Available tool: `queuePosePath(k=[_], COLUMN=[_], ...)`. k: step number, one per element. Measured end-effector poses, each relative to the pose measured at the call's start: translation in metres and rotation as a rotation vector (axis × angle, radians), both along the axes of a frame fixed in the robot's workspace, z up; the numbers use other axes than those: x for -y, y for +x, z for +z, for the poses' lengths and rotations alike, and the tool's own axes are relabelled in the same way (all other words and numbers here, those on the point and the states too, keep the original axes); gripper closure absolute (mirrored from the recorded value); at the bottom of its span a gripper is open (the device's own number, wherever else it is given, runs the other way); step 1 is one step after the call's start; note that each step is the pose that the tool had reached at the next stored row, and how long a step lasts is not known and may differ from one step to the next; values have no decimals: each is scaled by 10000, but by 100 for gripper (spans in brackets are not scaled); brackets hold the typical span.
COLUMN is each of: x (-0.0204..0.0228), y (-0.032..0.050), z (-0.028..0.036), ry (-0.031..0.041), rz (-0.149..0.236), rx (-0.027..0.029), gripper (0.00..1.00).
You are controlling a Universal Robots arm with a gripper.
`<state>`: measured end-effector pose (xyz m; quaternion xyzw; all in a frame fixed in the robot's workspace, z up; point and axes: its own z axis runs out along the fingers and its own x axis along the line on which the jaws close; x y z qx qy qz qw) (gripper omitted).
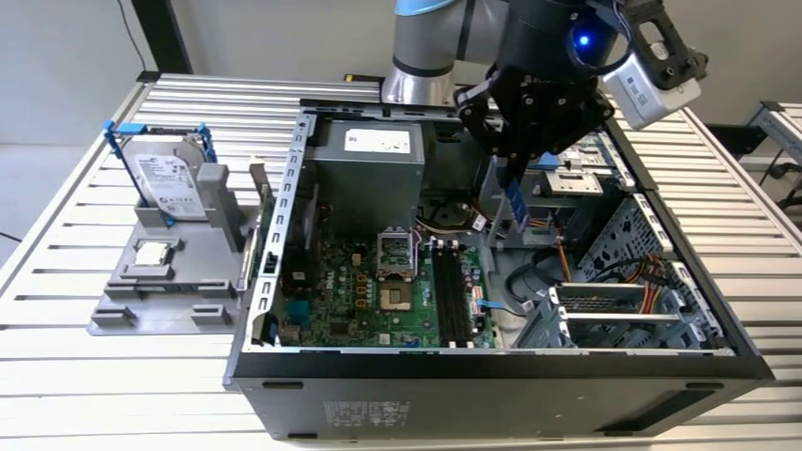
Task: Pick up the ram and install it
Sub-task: 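Insert the ram into the slot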
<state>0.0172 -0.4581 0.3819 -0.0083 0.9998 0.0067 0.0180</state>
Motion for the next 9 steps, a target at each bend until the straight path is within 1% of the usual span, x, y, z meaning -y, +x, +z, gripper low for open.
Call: queuePosePath(k=[2, 9], x=[0, 0], y=[0, 0], z=[1, -6], ry=[-1, 4], rz=[-99, -101], rx=[0, 0], gripper=[100, 100])
